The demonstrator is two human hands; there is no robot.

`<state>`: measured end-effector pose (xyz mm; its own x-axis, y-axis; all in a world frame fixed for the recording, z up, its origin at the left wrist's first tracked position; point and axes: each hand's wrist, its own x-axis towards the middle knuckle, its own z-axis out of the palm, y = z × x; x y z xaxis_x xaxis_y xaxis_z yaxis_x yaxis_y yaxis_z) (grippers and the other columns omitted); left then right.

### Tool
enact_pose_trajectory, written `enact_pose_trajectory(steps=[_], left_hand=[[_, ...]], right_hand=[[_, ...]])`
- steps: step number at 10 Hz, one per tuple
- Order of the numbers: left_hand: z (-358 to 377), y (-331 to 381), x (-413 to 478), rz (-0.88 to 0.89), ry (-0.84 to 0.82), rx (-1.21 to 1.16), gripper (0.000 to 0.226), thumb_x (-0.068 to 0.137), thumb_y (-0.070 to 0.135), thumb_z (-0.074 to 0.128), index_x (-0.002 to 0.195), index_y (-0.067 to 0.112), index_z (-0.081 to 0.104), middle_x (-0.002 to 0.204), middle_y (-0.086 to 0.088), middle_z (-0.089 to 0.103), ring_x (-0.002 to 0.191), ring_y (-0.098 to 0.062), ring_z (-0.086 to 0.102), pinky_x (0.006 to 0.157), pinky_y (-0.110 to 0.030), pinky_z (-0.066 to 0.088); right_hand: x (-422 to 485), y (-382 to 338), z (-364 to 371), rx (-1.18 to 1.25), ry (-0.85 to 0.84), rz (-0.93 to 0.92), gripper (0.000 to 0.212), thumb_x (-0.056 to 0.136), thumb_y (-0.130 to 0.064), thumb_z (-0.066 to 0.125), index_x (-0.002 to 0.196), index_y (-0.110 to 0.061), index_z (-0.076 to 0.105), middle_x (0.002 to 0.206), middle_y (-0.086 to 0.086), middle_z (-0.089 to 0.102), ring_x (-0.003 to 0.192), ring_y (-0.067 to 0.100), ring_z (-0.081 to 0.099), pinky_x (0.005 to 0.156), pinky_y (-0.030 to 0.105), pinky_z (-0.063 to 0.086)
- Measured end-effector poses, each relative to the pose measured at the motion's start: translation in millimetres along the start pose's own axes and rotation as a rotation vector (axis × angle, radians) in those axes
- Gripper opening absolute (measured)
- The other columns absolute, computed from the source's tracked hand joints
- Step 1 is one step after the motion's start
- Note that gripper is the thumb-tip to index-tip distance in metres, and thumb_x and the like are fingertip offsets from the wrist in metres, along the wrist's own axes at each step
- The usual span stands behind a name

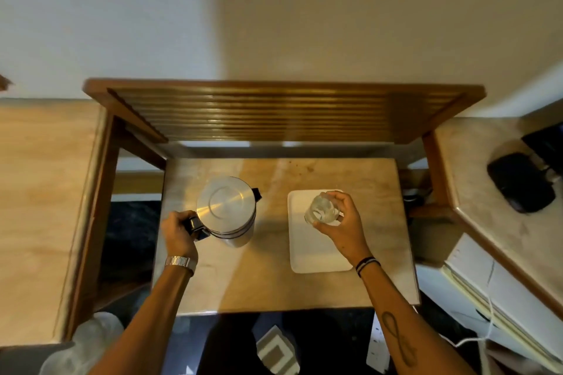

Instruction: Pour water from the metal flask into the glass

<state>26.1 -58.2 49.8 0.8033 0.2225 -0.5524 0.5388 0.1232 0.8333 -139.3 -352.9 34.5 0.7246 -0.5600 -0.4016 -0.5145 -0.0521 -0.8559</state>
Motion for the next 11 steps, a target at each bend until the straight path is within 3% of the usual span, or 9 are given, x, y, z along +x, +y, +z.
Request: enact_pose_trajectory(steps=[2,4,6,7,8,9,10,11], left_hand=[[-5,-60,37,-0.012,-0.041,0.099,0.037,0.073,0.022,0.045,0.049,0.021,0.073,0.047,0.010,0.065,0.048,-0.006,0.062,0.038,-0.019,0.050],[-6,-91,52,-0.015,-0.046,0.078,0.043,0.076,0.023,0.043,0.047,0.030,0.074,0.048,0.015,0.066,0.049,0.001,0.061,0.043,-0.013,0.048],[-10,-102,53,0.035,-0.102,0.066,0.031,0.067,0.030,0.052,0.041,0.031,0.070,0.044,0.021,0.058,0.045,0.006,0.052,0.047,-0.010,0.040],[-18,-106,58,0.062,-0.134,0.108,0.038,0.074,0.025,0.049,0.045,0.032,0.072,0.045,0.020,0.059,0.048,0.007,0.053,0.051,-0.009,0.041],[-29,-108,62,0.116,-0.199,0.195,0.036,0.077,0.033,0.048,0.053,0.035,0.075,0.051,0.020,0.064,0.052,0.007,0.055,0.054,-0.010,0.043],[-32,-109,63,0.130,-0.232,0.288,0.036,0.079,0.036,0.048,0.059,0.038,0.077,0.055,0.019,0.067,0.054,0.005,0.056,0.055,-0.013,0.045],[-33,-101,59,0.206,-0.274,0.409,0.036,0.090,0.026,0.044,0.067,0.034,0.070,0.070,0.011,0.066,0.064,-0.002,0.056,0.063,-0.027,0.048],[-36,-86,45,0.295,-0.275,0.556,0.027,0.094,0.030,0.041,0.083,0.034,0.065,0.094,-0.002,0.064,0.087,-0.012,0.057,0.080,-0.043,0.049]], right_hand=[[26,89,25,-0.147,-0.037,0.098,0.077,0.076,0.014,0.093,0.140,-0.004,0.055,0.137,0.009,0.062,0.128,0.033,0.061,0.107,0.049,0.057],[32,136,36,-0.233,-0.007,0.127,0.077,0.076,0.014,0.092,0.141,-0.001,0.054,0.137,0.012,0.063,0.126,0.036,0.063,0.101,0.043,0.058],[30,153,44,-0.233,0.033,0.203,0.082,0.076,0.013,0.093,0.145,-0.003,0.052,0.142,0.017,0.064,0.129,0.034,0.062,0.106,0.043,0.059],[31,157,46,-0.233,0.039,0.206,0.083,0.076,0.013,0.093,0.146,-0.003,0.051,0.143,0.015,0.063,0.130,0.034,0.062,0.107,0.044,0.058],[33,160,49,-0.290,0.039,0.199,0.085,0.076,0.013,0.093,0.148,-0.005,0.051,0.140,0.008,0.061,0.133,0.037,0.062,0.107,0.042,0.057],[28,151,47,-0.313,0.002,0.207,0.093,0.078,0.009,0.094,0.156,-0.005,0.046,0.152,0.013,0.058,0.145,0.041,0.055,0.115,0.041,0.051],[19,120,49,-0.350,-0.030,0.169,0.111,0.084,-0.008,0.096,0.172,-0.012,0.029,0.179,0.016,0.035,0.167,0.037,0.029,0.133,0.053,0.034],[13,96,47,-0.458,-0.024,0.096,0.106,0.092,-0.024,0.090,0.175,-0.018,0.024,0.185,0.015,0.023,0.173,0.036,0.013,0.137,0.058,0.028]])
